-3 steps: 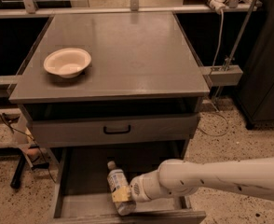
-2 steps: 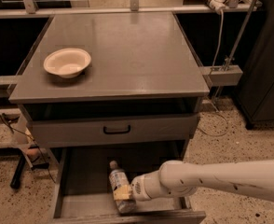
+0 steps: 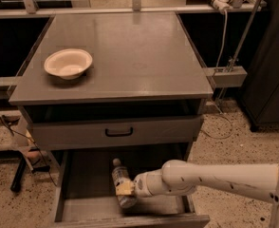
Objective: Place blue plastic bottle into middle drawer
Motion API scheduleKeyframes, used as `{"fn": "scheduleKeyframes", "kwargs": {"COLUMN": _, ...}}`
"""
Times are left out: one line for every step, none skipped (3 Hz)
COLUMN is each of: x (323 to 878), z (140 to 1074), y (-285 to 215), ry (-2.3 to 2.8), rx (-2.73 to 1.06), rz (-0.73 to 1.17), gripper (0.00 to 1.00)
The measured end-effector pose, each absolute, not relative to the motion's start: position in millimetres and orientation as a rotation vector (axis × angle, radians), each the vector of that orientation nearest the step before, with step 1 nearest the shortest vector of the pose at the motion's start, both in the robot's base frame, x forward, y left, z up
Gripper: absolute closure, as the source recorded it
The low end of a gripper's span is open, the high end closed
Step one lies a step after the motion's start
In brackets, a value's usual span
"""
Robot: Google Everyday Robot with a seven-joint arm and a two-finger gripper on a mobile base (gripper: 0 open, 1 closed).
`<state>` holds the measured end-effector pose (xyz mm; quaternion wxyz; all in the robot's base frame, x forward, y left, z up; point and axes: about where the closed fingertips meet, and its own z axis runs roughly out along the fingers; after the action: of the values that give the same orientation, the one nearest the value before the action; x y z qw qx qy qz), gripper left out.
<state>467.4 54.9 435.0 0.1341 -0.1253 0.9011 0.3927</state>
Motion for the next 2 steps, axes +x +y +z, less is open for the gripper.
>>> {"fn": "scheduleKeyframes", "kwargs": {"x": 479, "z": 425, "y": 58, "ry": 2.598, "rx": -0.338, "rz": 1.160, "gripper": 1.00}}
{"fn": "scheduleKeyframes", "kwargs": {"x": 488, "z": 412, "y": 60, "ry": 2.603, "rx": -0.325, "rz": 1.173, "gripper": 1.00}}
